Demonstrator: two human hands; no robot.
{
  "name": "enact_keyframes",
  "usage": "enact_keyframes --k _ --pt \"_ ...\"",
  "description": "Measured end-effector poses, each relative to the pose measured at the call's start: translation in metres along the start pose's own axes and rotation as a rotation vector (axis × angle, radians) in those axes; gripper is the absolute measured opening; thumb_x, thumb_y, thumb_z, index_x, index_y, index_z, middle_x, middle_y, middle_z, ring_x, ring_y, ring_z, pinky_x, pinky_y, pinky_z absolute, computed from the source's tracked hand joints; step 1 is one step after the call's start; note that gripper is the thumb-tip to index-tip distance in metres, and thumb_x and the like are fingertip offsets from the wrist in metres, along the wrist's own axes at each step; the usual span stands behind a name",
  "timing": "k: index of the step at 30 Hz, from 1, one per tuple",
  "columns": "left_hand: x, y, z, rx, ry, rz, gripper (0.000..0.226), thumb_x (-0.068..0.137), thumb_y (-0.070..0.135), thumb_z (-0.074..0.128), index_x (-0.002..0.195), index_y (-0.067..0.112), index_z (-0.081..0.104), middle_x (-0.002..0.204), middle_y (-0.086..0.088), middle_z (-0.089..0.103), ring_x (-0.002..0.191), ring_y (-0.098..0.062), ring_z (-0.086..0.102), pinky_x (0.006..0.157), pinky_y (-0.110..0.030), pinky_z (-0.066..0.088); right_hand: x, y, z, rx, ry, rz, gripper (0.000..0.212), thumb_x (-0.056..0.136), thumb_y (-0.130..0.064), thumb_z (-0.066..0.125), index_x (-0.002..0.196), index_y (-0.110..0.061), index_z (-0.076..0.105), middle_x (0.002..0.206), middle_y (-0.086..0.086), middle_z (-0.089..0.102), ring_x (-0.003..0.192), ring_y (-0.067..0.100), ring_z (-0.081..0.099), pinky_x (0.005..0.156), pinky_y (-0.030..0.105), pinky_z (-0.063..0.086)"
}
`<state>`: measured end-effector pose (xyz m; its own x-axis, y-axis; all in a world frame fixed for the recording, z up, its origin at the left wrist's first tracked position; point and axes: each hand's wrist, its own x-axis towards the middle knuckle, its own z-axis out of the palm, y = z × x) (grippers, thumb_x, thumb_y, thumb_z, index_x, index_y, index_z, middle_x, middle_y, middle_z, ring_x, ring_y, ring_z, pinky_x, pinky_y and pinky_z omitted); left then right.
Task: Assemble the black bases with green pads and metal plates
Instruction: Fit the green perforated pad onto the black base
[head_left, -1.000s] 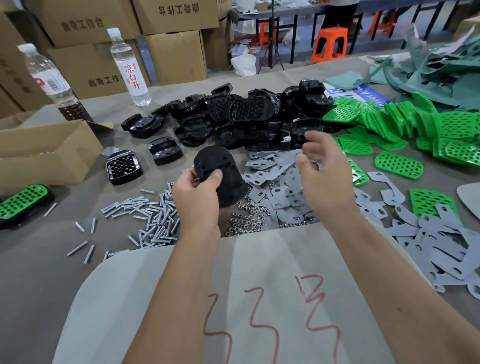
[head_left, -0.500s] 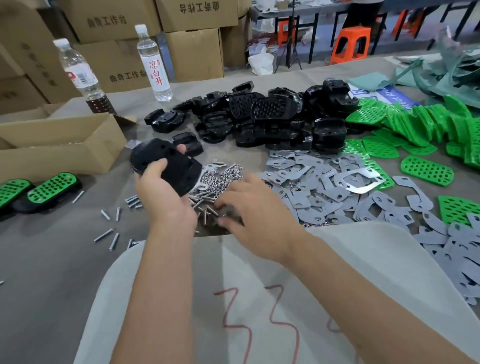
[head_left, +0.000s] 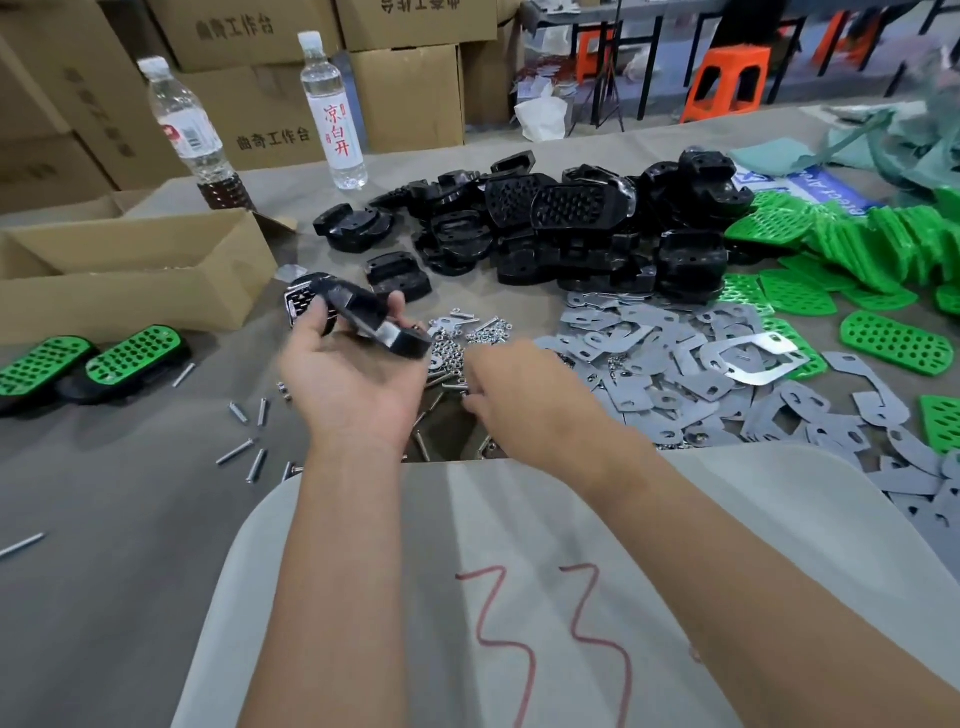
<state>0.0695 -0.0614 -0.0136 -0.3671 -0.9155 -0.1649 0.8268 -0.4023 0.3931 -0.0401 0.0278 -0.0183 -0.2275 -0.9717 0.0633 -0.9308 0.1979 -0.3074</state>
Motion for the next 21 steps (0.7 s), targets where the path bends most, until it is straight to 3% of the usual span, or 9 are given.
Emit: enact_keyframes --k 2,4,7,9,10,13,17,21 --pt "-0.001 -0.004 0.001 0.03 -0.03 -0.054 0.023 0.085 0.026 0.066 0.104 0.013 0.062 0.088 -0.013 0.07 0.099 -0.027 0.062 0.072 -0.031 0.047 -0.005 0.018 -0.002 0.089 0.037 -0.005 0.013 0.101 -0.02 0.063 0.109 -0.013 0.055 0.096 0.008 0.064 0.094 0.032 0.061 0.078 0.041 0.049" --pt "-0.002 -0.009 0.004 0.143 -0.038 -0.083 0.034 0.077 0.032 0.074 0.105 0.015 0.063 0.085 -0.009 0.068 0.081 -0.02 0.064 0.065 -0.03 0.051 -0.012 0.034 -0.006 0.244 0.104 -0.005 0.016 0.102 -0.019 0.064 0.116 -0.013 0.061 0.087 0.0 0.063 0.088 0.021 0.062 0.074 0.031 0.046" --pt "-0.002 -0.021 0.007 0.589 -0.002 -0.075 0.052 0.071 0.04 0.077 0.113 0.012 0.067 0.08 -0.001 0.07 0.066 -0.013 0.068 0.057 -0.025 0.056 -0.022 0.055 -0.01 0.517 0.246 0.05 0.007 0.1 -0.014 0.067 0.103 -0.017 0.074 0.074 -0.013 0.061 0.065 -0.001 0.058 0.062 0.012 0.039" --pt "-0.005 -0.035 0.009 0.73 -0.033 -0.119 0.056 0.08 0.028 0.078 0.128 0.003 0.063 0.09 -0.004 0.072 0.072 -0.016 0.071 0.058 -0.028 0.058 -0.028 0.068 -0.009 0.695 0.323 0.087 0.015 0.098 -0.01 0.069 0.091 -0.021 0.075 0.067 -0.011 0.062 0.058 0.003 0.054 0.062 0.021 0.042" --pt "-0.007 -0.042 0.009 0.757 -0.051 -0.136 0.048 0.088 0.018 0.075 0.131 0.001 0.062 0.095 -0.007 0.073 0.076 -0.019 0.072 0.061 -0.031 0.061 -0.031 0.073 -0.009 0.766 0.353 0.099 0.022 0.098 -0.007 0.068 0.089 -0.025 0.075 0.067 -0.008 0.063 0.059 0.007 0.054 0.063 0.027 0.045" --pt "-0.011 -0.059 0.006 0.873 -0.098 -0.092 0.032 0.093 0.0 0.067 0.125 0.007 0.065 0.11 -0.015 0.076 0.095 -0.03 0.075 0.08 -0.051 0.064 -0.035 0.08 -0.01 0.848 0.434 0.095 0.039 0.099 0.001 0.062 0.089 -0.035 0.073 0.085 -0.003 0.066 0.066 0.011 0.063 0.068 0.03 0.054" --pt "-0.013 -0.067 0.003 1.117 -0.178 0.147 0.032 0.083 0.006 0.081 0.105 0.028 0.07 0.09 0.004 0.078 0.087 -0.022 0.077 0.074 -0.047 0.064 -0.036 0.084 -0.013 0.883 0.538 0.077 0.034 0.097 0.0 0.066 0.091 -0.033 0.074 0.076 -0.008 0.072 0.065 0.008 0.065 0.062 0.021 0.053" --pt "-0.019 -0.07 0.006 1.22 -0.262 0.276 0.032 0.074 0.019 0.082 0.096 0.039 0.071 0.09 0.004 0.077 0.088 -0.022 0.075 0.079 -0.052 0.064 -0.035 0.084 -0.011 0.809 0.619 0.08 0.014 0.091 -0.002 0.075 0.092 -0.016 0.077 0.073 -0.006 0.073 0.064 0.012 0.071 0.063 0.027 0.058"
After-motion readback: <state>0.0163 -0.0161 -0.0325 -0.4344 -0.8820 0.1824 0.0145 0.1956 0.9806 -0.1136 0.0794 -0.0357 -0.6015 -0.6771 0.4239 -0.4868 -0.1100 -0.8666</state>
